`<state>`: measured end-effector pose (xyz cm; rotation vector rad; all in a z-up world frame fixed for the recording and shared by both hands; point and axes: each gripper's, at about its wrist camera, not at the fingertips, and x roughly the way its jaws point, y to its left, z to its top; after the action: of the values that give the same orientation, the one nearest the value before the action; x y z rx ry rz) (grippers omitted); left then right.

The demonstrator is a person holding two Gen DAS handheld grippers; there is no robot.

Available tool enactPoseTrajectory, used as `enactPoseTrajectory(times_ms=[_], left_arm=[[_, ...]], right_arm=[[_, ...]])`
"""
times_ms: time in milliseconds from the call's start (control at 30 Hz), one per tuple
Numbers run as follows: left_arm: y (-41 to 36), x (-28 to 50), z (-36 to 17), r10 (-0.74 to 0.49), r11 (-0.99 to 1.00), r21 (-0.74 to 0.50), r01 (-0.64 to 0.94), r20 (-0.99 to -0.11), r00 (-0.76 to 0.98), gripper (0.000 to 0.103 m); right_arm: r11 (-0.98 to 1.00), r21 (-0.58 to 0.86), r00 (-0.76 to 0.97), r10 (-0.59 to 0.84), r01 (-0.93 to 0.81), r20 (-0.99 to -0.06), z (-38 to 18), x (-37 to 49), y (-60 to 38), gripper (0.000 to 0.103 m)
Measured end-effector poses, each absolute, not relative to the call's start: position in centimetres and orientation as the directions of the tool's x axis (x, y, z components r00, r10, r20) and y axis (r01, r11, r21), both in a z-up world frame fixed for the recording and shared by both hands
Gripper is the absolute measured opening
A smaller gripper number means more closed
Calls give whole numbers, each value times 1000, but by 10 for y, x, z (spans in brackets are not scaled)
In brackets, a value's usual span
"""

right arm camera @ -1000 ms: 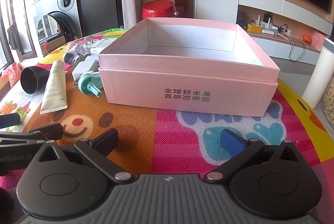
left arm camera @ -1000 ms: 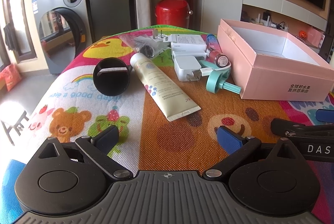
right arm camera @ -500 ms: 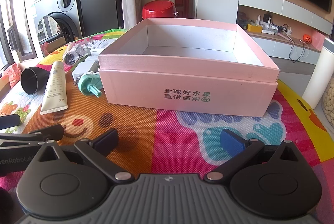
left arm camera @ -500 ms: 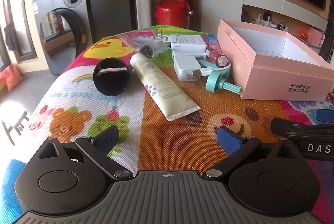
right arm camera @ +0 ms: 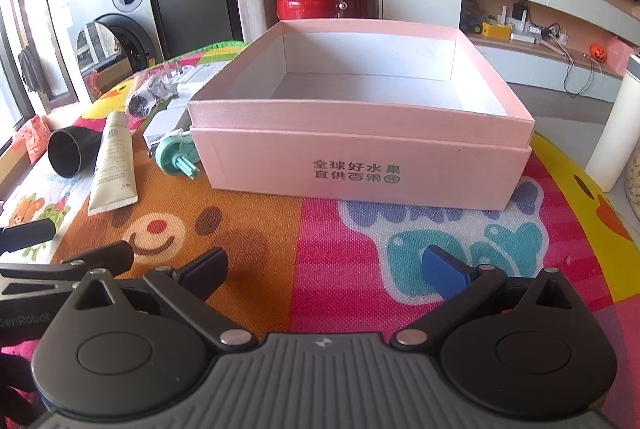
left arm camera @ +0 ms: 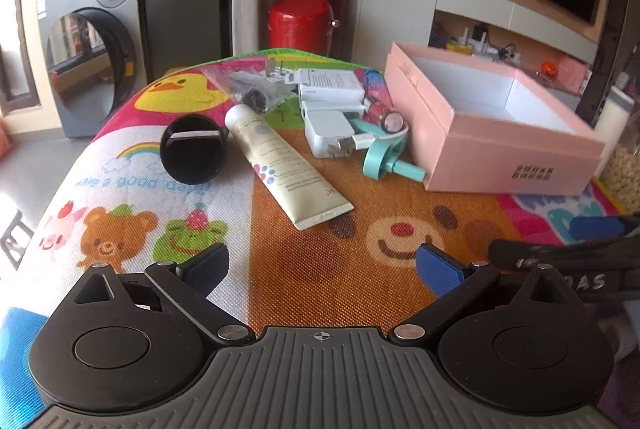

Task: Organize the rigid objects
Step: 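Lower the left gripper onto the black cylindrical cup and close it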

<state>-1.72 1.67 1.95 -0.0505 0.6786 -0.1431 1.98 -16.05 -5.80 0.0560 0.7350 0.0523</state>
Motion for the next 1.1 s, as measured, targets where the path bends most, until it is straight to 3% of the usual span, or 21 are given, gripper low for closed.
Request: enactPoseTrajectory(times_ms=[133,200,367,467,633,667,700,733,833,1100], left_arm=[[60,-14,70,-137,986,-149,73,-480,867,103],[82,7,88,-117,985,-168,44,-454,884,103],[111,84,67,-112,977,-213,-32,-630,769,103],[112,109,34,-81,984,-169,-54,-700,709,103],[102,109,12,-70,992,-122,-16,-669,740,101],[100,110,11,-79,992,-122,-4,-661,746,95],[98,108,12,-87,993,-119,11,-653,752,72],[94,107,11,-76,996,-92,20,-656,751,61],[84,98,13,-71,997,-28,69,-644,762,62],[86,51,8,-265,964,-193,185,-595,759,61]], right_arm=[[999,33,722,37,-20,-691,-58,20,-154,103],[999,33,720,38,-20,-693,-58,20,-154,103],[999,23,726,33,-24,-686,-59,19,-151,103],[999,20,728,39,-35,-684,-58,18,-153,103],[998,22,733,61,-63,-678,-57,15,-153,103],[998,24,733,63,-64,-677,-58,15,-154,103],[998,25,734,64,-64,-676,-58,14,-154,103],[998,25,735,64,-64,-675,-58,14,-153,103],[998,22,739,57,-57,-672,-58,15,-151,103],[999,3,740,39,-50,-671,-56,16,-149,103]])
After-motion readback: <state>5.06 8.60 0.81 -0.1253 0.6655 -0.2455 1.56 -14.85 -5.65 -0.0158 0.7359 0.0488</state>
